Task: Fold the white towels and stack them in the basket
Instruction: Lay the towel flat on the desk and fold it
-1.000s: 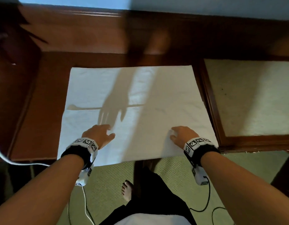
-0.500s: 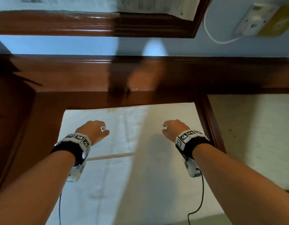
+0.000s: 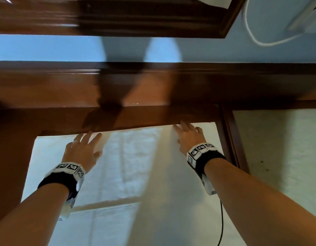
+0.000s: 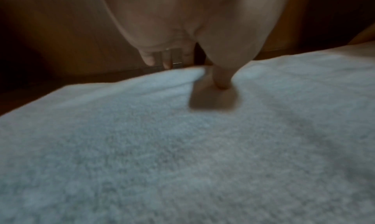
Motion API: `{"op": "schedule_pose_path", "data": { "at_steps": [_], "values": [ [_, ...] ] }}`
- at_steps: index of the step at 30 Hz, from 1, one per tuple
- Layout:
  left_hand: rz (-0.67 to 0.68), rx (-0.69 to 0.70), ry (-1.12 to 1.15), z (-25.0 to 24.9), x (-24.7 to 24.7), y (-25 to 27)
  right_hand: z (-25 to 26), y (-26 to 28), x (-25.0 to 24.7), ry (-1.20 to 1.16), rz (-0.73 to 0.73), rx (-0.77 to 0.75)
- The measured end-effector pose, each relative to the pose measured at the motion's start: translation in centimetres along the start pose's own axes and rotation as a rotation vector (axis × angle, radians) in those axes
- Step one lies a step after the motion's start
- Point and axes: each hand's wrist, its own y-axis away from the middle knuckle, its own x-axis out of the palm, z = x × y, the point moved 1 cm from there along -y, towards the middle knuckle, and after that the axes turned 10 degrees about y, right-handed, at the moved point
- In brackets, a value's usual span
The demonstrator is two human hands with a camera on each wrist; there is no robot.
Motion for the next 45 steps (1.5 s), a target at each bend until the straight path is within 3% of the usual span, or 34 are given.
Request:
{"op": "schedule_pose_path", "data": {
  "at_steps": [5,12,16,21,24,29,33,35,38,40,43,45],
  "values": [
    [-0.206,0.054,0.064,-0.6,0.9,0.4,-0.2,0.3,0.5,0.026,-0.142,0.004],
    [-0.179,0.153,0.215,-0.4,-2.7,1.2,-0.9,1.3,-1.2,-0.086,-0.202,-0.030],
    [-0.112,0.166,0.037,1.1,-5.5,3.5,-1.5,3.5,-3.3,-0.205,-0.183,0.003],
    [-0.128,0.237,-0.095,1.7,-7.6,9.4,-1.5,9.6,-4.5,0.043,-0.079,-0.035],
    [-0.231,0.308,-0.134,1.9,-7.2,14.3,-0.8,14.3,-3.9,0.095,-0.181,0.004],
    [-0.350,0.380,-0.072,2.4,-4.0,23.3,1.4,23.3,-0.5,0.069,-0.388,0.082],
    [-0.342,0.352,-0.089,2.3,1.7,29.4,2.8,29.4,4.7,0.110,-0.425,0.152],
    [-0.333,0.326,-0.097,2.1,5.0,31.8,3.3,31.7,7.8,0.130,-0.370,0.195],
    [-0.280,0.299,-0.122,2.3,9.9,34.2,3.7,34.0,11.7,0.136,-0.099,0.247],
    [-0.207,0.251,-0.116,2.8,12.3,35.0,3.6,35.0,13.9,0.154,0.008,0.273],
    [-0.123,0.179,-0.107,2.9,13.7,35.4,3.7,35.8,15.1,0.147,-0.016,0.261],
    [-0.115,0.224,-0.089,2.3,14.4,35.3,3.7,35.6,16.1,0.150,-0.072,0.171]
  ]
}}
